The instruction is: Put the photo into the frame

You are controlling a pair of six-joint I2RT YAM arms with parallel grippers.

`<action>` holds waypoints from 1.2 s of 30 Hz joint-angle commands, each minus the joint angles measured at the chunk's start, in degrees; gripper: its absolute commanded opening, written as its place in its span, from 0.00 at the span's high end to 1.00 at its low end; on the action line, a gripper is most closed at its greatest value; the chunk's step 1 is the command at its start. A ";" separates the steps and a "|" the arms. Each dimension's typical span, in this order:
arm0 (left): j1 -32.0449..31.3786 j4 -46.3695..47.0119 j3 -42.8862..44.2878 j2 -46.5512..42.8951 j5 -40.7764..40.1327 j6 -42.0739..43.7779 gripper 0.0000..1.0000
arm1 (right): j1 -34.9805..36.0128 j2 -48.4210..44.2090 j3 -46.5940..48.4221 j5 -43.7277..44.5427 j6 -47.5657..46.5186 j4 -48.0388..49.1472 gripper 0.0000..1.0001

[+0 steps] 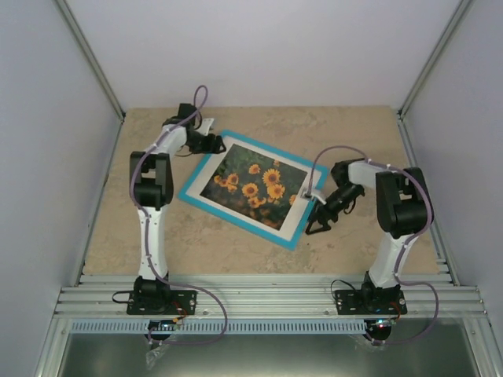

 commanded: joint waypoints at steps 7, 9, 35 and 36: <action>3.77 -3.58 4.27 -7.07 -5.76 -8.05 0.09 | 3.41 0.07 4.49 5.14 -9.43 -14.90 0.07; 6.99 -2.44 -4.71 -14.31 -3.88 -9.38 0.08 | 1.86 0.38 10.64 4.18 -8.30 -14.68 0.07; 14.62 -5.26 -41.96 -26.59 15.37 -6.83 0.15 | 0.14 29.99 48.07 -2.17 16.24 -0.45 0.07; 14.34 -5.16 -40.36 -24.89 15.81 -6.79 0.16 | 0.14 29.17 45.65 -2.96 15.39 -0.69 0.08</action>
